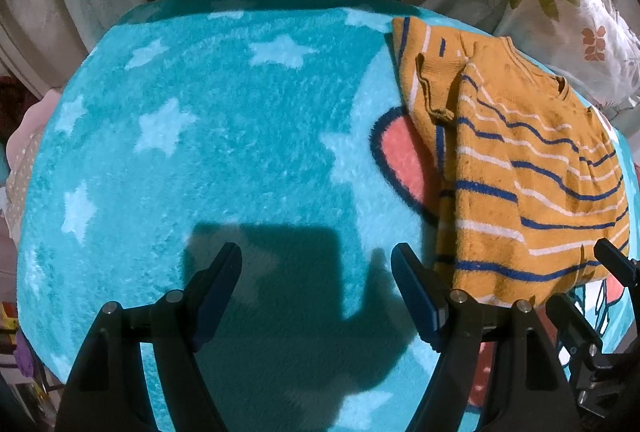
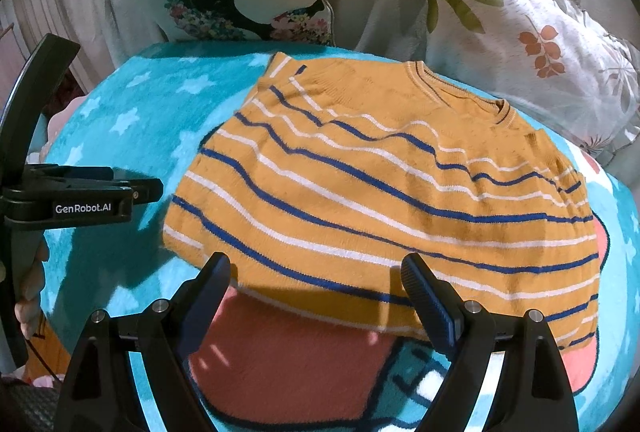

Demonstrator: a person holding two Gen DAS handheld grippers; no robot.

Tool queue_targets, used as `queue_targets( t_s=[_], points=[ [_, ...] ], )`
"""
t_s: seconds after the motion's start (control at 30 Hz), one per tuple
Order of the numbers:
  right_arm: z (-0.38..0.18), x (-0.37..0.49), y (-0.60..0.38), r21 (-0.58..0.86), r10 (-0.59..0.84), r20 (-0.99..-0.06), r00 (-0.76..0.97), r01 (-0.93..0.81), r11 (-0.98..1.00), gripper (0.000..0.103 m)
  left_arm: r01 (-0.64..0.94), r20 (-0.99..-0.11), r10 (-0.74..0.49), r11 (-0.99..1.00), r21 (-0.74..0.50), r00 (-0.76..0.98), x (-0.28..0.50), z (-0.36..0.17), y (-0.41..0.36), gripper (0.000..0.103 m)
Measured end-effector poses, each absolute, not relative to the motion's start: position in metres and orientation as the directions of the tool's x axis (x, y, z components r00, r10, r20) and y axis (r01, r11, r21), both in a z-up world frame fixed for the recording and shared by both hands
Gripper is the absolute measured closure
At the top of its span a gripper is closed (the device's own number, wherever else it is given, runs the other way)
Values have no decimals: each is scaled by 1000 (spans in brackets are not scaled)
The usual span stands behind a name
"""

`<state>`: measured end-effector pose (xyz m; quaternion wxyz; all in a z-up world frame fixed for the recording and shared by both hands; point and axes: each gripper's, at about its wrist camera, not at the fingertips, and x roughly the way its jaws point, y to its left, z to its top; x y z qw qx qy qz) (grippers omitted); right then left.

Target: Fold small clothes

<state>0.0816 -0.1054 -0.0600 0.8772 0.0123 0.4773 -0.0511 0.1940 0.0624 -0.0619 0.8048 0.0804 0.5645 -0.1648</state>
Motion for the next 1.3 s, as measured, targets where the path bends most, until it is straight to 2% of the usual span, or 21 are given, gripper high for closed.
queue_targets(
  t_s=[0.87, 1.07, 1.13, 1.3],
  points=[
    [-65, 96, -90, -57, -79, -850, 520, 59, 997, 13, 335, -944, -190, 937, -93, 269, 209, -78, 71, 27],
    [-65, 97, -85, -62, -75, -846, 528, 43, 997, 13, 322, -915, -320, 917, -234, 246, 233, -72, 82, 26],
    [-64, 98, -82, -69, -74, -843, 532, 30, 997, 13, 333, -897, -371, 899, -283, 240, 247, -68, 85, 20],
    [-66, 100, -63, -101, -60, -837, 544, -45, 994, 13, 401, -862, -473, 836, -374, 184, 276, -58, 70, 19]
  ],
)
